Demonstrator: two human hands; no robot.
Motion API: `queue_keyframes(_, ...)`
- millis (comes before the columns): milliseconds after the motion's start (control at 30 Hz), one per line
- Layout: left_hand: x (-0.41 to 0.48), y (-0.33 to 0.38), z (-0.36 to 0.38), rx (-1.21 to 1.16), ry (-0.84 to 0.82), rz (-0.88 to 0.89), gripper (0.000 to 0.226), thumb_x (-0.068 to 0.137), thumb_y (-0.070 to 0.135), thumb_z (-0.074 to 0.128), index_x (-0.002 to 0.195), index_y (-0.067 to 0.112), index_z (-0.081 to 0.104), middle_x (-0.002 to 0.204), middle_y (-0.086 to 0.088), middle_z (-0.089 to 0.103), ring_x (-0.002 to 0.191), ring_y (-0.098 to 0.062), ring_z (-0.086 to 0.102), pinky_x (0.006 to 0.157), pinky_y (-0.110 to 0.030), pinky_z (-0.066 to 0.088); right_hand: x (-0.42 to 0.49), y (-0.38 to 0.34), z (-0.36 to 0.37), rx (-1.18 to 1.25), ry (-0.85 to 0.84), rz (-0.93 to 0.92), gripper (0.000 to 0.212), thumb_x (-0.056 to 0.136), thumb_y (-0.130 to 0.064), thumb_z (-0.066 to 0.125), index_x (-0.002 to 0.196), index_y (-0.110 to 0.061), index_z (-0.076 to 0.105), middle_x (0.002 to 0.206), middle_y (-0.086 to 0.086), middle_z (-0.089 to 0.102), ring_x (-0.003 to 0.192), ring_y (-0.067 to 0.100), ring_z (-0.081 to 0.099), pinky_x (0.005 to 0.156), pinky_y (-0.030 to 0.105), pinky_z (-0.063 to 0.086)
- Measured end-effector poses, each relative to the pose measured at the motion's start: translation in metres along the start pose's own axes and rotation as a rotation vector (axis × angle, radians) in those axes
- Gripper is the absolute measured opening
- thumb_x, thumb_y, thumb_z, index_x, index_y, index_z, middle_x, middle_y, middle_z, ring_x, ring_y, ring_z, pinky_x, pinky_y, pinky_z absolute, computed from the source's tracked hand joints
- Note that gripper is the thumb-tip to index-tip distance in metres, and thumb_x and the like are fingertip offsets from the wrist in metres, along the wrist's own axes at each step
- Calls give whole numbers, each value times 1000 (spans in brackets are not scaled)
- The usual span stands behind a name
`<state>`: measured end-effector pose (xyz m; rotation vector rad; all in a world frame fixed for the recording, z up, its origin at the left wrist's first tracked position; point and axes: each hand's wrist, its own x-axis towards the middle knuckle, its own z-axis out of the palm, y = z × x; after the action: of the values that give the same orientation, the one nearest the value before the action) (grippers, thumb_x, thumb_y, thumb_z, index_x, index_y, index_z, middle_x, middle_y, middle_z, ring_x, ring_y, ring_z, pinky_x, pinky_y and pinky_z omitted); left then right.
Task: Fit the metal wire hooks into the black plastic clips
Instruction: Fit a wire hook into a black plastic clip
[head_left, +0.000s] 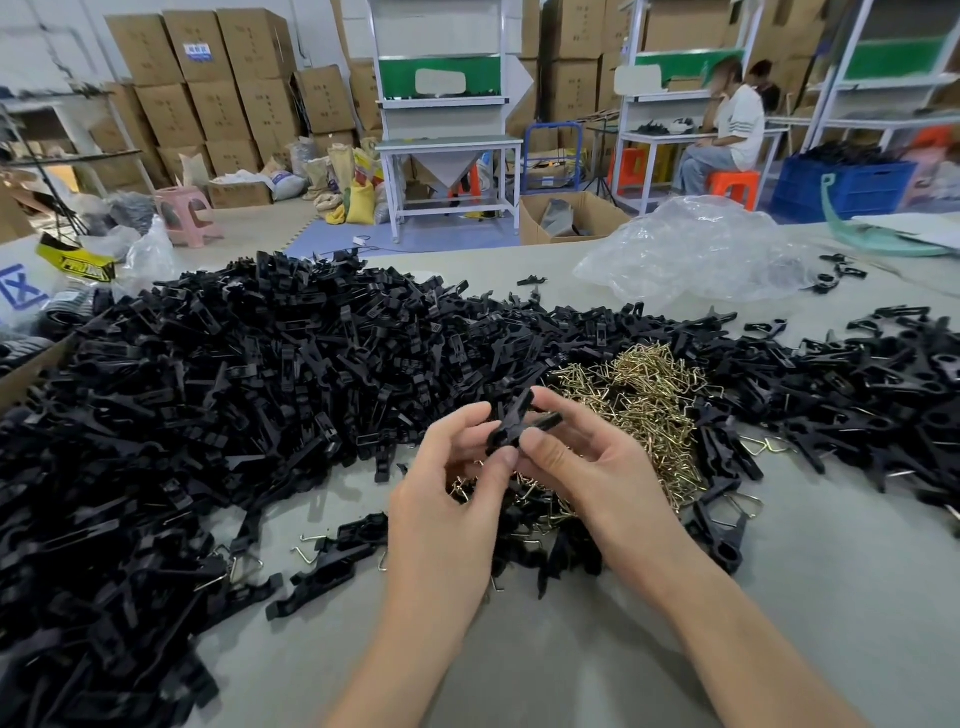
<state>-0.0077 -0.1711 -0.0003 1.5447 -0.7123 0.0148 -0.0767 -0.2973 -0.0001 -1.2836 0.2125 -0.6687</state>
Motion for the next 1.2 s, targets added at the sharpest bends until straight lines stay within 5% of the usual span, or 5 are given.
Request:
queue_keyframes(167,1,3,1,-88,-50,-28,34,93,14,69,103,47,66,104,25,73,104,5,67,85,-8,48,-4,-2,2,-159,-75,-36,28,87,-23,71,114,-16,73,107,1,77,103,13,72,88,20,54)
queue_keyframes(400,2,-10,-10,445,-39,118,30,100,39,48,129,37,57,110,23,65,105,0,58,91,-27,49,-4,-5,-3,-182,98,-122,35,84,-30,69,114,-11,70,105,0,77,99,15,73,86,19,56)
queue_keyframes(600,6,-26,-16,844,-346,163,37,107,27,39,141,24,54,137,9,54,128,-13,40,112,-27,32,0,-1,-9,-257,211,-158,22,92,-30,67,112,-37,67,103,-14,75,95,1,69,84,12,52)
queue_keyframes(833,8,-26,-17,841,-330,123,44,98,52,37,123,28,65,119,12,58,120,-13,43,103,-32,40,0,4,-14,-516,252,-209,29,100,-31,60,128,-40,57,113,-25,69,109,-9,60,88,5,44)
queue_keyframes(1200,8,-28,-14,797,-289,189,27,98,40,53,118,31,68,114,15,63,116,-13,49,101,-35,42,-3,13,-12,-722,199,-216,39,101,-27,58,140,-24,57,124,-23,58,113,-10,54,89,2,39)
